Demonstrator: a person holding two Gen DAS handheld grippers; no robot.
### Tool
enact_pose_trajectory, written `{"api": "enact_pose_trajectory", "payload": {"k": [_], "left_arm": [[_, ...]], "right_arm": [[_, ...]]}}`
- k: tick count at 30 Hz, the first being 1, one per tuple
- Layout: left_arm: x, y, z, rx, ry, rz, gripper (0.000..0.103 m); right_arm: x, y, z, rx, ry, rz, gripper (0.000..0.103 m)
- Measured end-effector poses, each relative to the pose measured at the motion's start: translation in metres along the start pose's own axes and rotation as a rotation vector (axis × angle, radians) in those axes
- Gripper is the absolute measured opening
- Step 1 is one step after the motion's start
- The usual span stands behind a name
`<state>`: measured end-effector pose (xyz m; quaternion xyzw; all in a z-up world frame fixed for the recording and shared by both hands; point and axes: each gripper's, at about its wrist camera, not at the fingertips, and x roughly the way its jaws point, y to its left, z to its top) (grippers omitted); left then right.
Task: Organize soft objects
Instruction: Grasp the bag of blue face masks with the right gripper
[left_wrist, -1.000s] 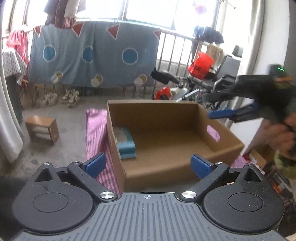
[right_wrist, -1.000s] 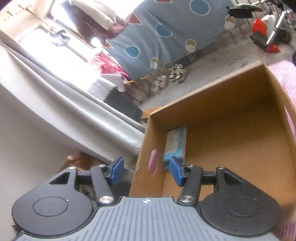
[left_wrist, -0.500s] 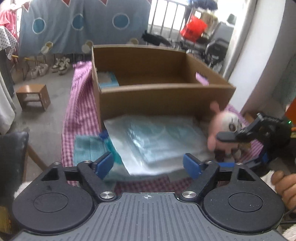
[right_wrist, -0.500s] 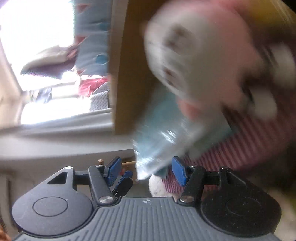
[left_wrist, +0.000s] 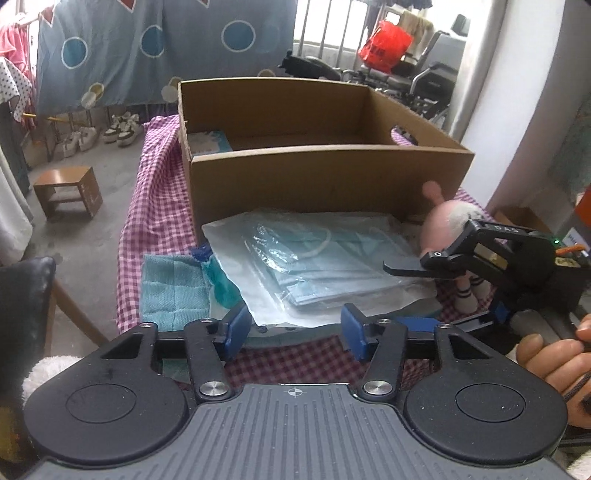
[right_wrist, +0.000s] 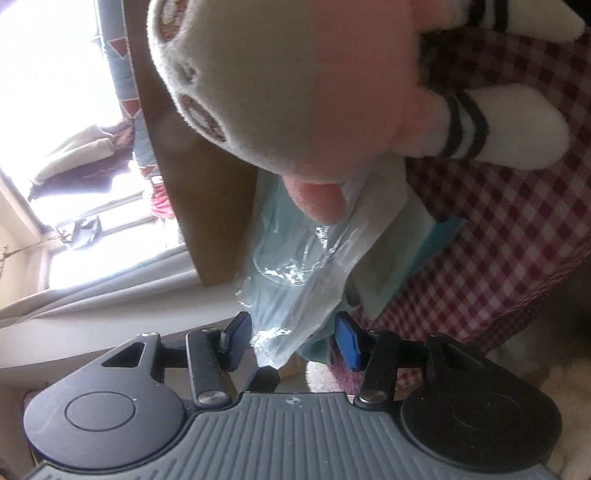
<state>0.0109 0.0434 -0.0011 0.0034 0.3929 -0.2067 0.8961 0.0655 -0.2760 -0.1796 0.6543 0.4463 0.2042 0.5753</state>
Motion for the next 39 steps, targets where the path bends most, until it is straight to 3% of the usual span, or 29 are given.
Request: {"api": "enact_pose_trajectory", "payload": {"k": [9, 15, 22, 26, 28, 31, 39], "left_arm": [[0.0, 0.007, 0.005, -0.051, -0.037, -0.045, 0.049], [0.007, 0.018, 0.01, -0.137, -0.029, -0.078, 0.035], [0.017, 0.026, 0.015, -0.217, -0.023, -0.108, 0.017], [0.014, 0.024, 0.016, -0.217, -0.035, -0.12, 0.015], [0.01, 0.024, 0.016, -0.21, -0.039, -0.131, 0.014], [0.004, 0.025, 0.015, -0.2, -0.049, -0.137, 0.013], [-0.016, 0.036, 0.005, -0.211, -0.037, -0.145, 0.012]], "right_arm": [[-0.017, -0.007, 0.006, 0.032, -0.073, 0.111, 0.051], [-0.023, -0.019, 0.005, 0.058, -0.101, 0.166, 0.049], [-0.018, -0.025, 0.008, 0.056, -0.132, 0.147, 0.041], [-0.012, -0.029, 0.012, 0.072, -0.144, 0.154, 0.034], [-0.008, -0.028, 0.013, 0.067, -0.149, 0.147, 0.022], [-0.006, -0.023, 0.01, 0.027, -0.144, 0.121, 0.013], [-0.001, 0.001, 0.001, -0.124, -0.089, 0.071, 0.011]]}}
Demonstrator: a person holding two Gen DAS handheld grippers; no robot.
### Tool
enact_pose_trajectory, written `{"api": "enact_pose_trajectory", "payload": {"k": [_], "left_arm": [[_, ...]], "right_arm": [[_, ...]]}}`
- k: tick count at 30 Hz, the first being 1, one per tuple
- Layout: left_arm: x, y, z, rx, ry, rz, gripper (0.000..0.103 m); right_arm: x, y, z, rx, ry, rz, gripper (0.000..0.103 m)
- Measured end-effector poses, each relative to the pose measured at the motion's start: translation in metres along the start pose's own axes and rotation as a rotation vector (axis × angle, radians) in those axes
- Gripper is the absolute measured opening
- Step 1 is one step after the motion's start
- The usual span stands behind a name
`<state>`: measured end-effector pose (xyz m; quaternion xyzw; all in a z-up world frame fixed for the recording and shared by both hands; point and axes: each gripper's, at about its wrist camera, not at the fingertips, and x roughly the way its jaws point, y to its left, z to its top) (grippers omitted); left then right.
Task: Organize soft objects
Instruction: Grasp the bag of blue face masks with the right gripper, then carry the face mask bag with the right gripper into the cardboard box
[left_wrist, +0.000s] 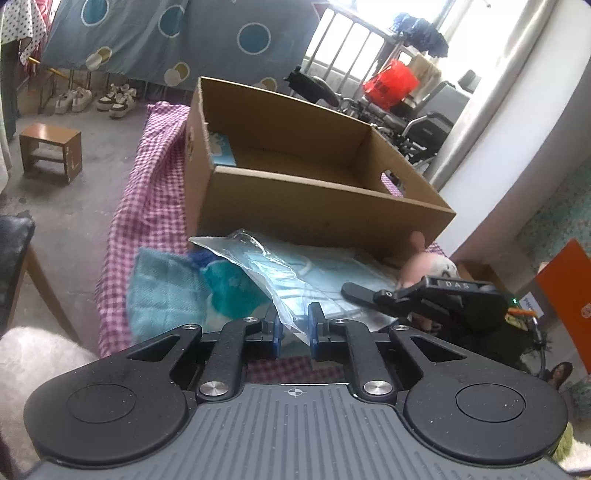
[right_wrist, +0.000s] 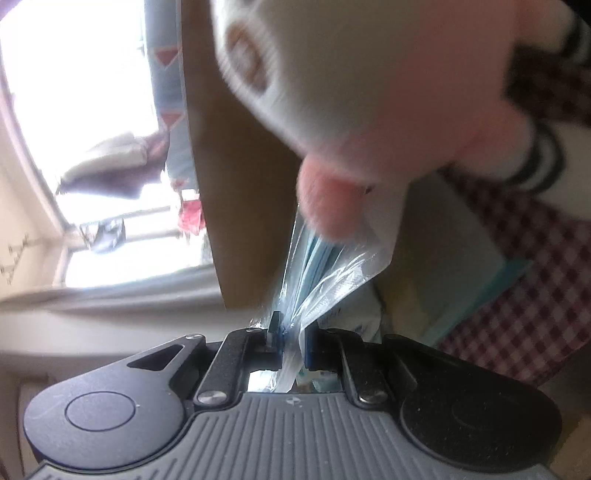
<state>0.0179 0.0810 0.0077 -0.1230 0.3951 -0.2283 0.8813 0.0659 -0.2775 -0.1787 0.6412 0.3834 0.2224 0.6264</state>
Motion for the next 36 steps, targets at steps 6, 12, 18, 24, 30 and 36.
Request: {"api": "enact_pose_trajectory", "payload": {"k": [6, 12, 18, 24, 30, 36], "left_arm": [[-0.021, 0.016, -0.015, -0.036, 0.051, 0.027, 0.02], [-0.039, 0.018, -0.015, 0.001, -0.034, 0.143, 0.042], [-0.009, 0.014, 0.009, 0.04, -0.031, 0.085, 0.046], [0.027, 0.014, 0.025, 0.074, 0.012, 0.012, 0.057], [0.036, 0.031, 0.031, 0.0, 0.079, 0.0, 0.058], [-0.01, 0.04, 0.011, -0.086, 0.013, 0.012, 0.07]], "right_arm": [[0.019, 0.018, -0.007, -0.123, 0.113, -0.065, 0.011], [0.026, 0.043, -0.009, -0.318, 0.166, -0.173, 0.011], [0.026, 0.066, -0.011, -0.427, 0.192, -0.245, 0.011], [0.023, 0.075, -0.016, -0.456, 0.19, -0.251, 0.011], [0.016, 0.055, -0.014, -0.349, 0.183, -0.195, 0.011], [0.016, 0.034, -0.013, -0.229, 0.18, -0.089, 0.011]]}}
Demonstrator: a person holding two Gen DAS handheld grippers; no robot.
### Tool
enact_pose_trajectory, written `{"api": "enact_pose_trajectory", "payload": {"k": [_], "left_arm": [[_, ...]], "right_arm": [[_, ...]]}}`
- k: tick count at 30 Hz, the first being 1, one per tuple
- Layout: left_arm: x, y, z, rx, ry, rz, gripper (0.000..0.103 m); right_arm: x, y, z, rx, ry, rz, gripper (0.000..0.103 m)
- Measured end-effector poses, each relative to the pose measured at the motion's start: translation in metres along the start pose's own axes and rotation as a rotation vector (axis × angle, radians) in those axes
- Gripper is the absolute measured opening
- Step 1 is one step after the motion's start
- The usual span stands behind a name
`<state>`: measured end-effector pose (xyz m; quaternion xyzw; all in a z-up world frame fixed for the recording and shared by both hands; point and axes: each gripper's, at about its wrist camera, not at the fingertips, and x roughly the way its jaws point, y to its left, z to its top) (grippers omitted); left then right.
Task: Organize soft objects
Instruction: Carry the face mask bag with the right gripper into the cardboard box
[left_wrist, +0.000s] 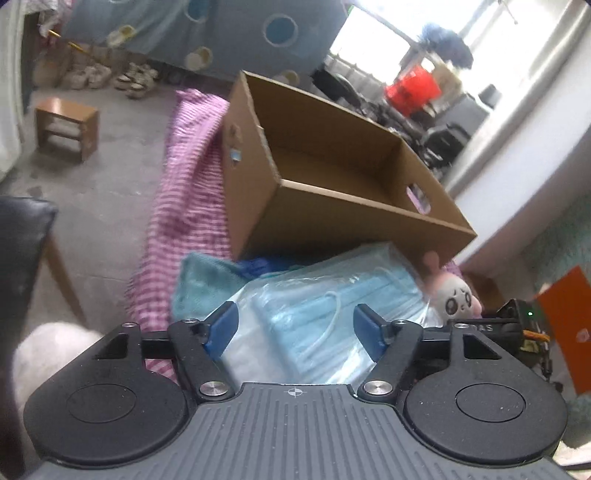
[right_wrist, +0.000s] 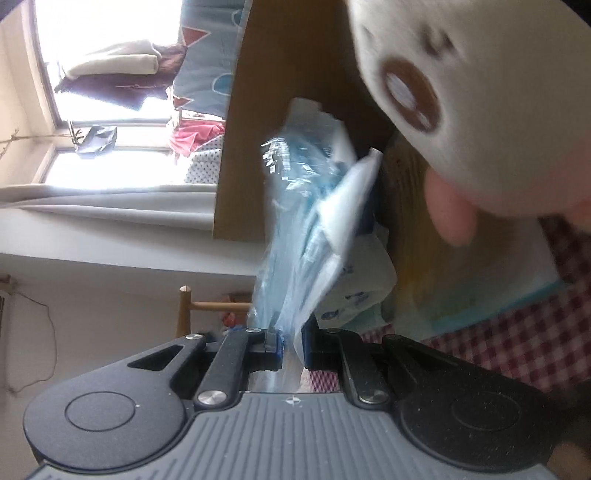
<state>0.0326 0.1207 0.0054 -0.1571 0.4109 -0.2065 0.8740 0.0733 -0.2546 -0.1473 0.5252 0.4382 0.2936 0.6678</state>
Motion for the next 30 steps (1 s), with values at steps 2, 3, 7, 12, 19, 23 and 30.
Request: {"api": "enact_pose_trajectory", "payload": {"k": [2, 3, 7, 12, 19, 23, 30], "left_arm": [[-0.007, 0.0, -0.006, 0.003, -0.017, 0.027, 0.07], [-0.009, -0.001, -0.008, 0.002, -0.024, 0.043, 0.07], [-0.003, -0.005, -0.001, 0.045, -0.036, 0.028, 0.077], [0.029, -0.005, 0.013, 0.079, 0.026, -0.03, 0.078], [0.051, -0.002, 0.016, 0.05, 0.104, -0.103, 0.077], [0.045, -0.005, 0.012, 0.047, 0.095, -0.127, 0.077], [0.035, -0.017, 0.003, 0.055, 0.09, -0.164, 0.067]], "right_arm": [[0.001, 0.001, 0.001, -0.01, 0.01, -0.014, 0.011], [0.001, 0.003, 0.002, -0.02, 0.013, -0.006, 0.011], [-0.006, 0.024, 0.001, -0.135, 0.029, -0.038, 0.011], [-0.003, 0.046, -0.012, -0.262, 0.064, -0.125, 0.011], [-0.004, 0.059, -0.016, -0.339, 0.015, -0.184, 0.011], [-0.006, 0.068, -0.018, -0.384, -0.004, -0.208, 0.011], [-0.013, 0.07, -0.024, -0.403, -0.028, -0.185, 0.008]]}}
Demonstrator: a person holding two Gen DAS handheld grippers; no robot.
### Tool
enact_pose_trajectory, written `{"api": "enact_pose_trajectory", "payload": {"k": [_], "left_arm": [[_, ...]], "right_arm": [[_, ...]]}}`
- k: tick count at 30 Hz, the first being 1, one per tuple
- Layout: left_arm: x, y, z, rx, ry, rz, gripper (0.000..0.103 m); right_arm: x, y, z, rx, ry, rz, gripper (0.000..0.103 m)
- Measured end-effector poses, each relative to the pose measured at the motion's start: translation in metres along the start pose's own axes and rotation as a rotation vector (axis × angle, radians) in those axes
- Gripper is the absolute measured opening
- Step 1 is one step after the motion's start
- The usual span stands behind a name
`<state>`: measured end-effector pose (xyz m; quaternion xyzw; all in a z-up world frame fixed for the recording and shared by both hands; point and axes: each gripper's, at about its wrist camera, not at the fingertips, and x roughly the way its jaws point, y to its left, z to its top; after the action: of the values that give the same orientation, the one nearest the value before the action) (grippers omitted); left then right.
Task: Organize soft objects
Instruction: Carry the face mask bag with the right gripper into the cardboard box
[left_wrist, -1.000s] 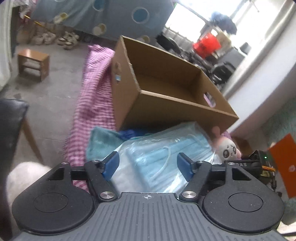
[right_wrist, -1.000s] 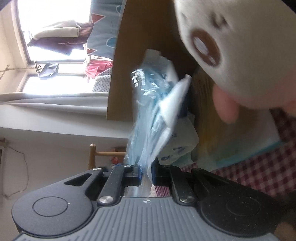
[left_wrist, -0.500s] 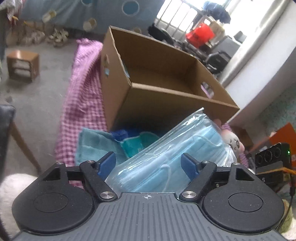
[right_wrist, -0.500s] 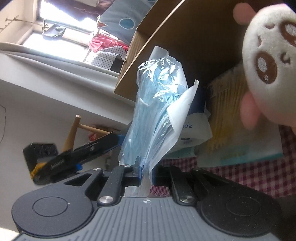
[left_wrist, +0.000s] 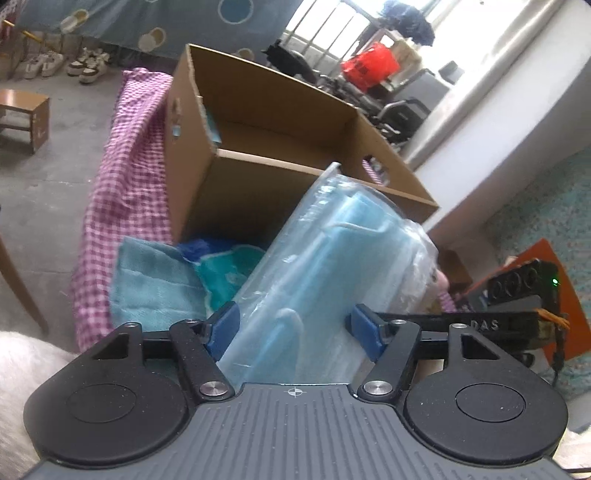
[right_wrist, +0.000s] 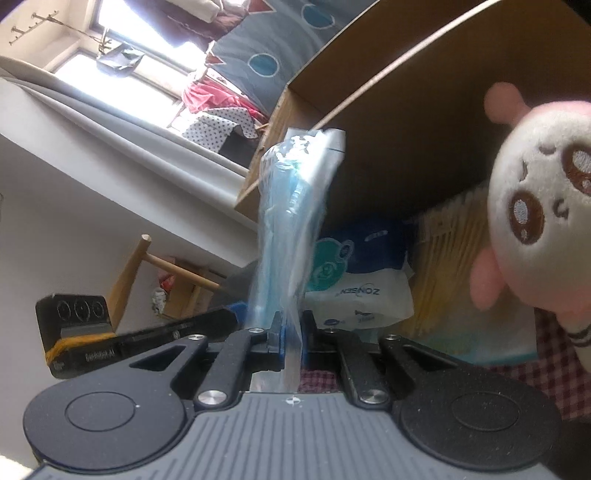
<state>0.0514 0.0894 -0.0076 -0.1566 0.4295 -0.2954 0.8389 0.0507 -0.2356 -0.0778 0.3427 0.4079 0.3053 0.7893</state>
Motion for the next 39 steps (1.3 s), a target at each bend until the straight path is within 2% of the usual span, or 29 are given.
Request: {"api": "enact_pose_trajectory", "payload": {"k": [5, 10, 14, 16, 21, 25, 29, 34, 39], "left_arm": [[-0.008, -0.021, 0.004, 0.049, -0.023, -0.015, 0.067], [-0.015, -0.039, 0.013, 0.11, -0.075, -0.028, 0.067], [-0.007, -0.037, 0.019, 0.091, -0.086, -0.001, 0.067], [-0.008, -0.036, 0.022, 0.074, -0.096, -0.015, 0.067], [-0.017, -0.046, 0.037, 0.091, -0.15, -0.024, 0.069], [-0.018, -0.059, 0.066, 0.131, -0.215, -0.007, 0.073], [-0.013, -0.066, 0.088, 0.158, -0.291, 0.058, 0.077], [-0.005, -0.064, 0.091, 0.166, -0.349, 0.116, 0.095], [-0.005, -0.055, 0.081, 0.17, -0.381, 0.158, 0.098]], "right_arm": [[-0.008, 0.004, -0.002, 0.033, -0.012, 0.061, 0.007], [-0.02, 0.019, 0.009, 0.009, -0.051, 0.116, 0.007], [-0.015, 0.018, 0.017, 0.011, -0.048, 0.108, 0.007], [-0.017, 0.016, 0.021, 0.026, -0.052, 0.119, 0.007], [-0.037, 0.022, 0.038, 0.01, -0.112, 0.152, 0.007], [-0.049, 0.028, 0.066, -0.003, -0.171, 0.177, 0.007], [-0.058, 0.022, 0.108, 0.042, -0.235, 0.186, 0.007], [-0.048, -0.012, 0.17, 0.219, -0.261, 0.154, 0.007], [-0.004, -0.06, 0.218, 0.429, -0.239, 0.063, 0.007]]}}
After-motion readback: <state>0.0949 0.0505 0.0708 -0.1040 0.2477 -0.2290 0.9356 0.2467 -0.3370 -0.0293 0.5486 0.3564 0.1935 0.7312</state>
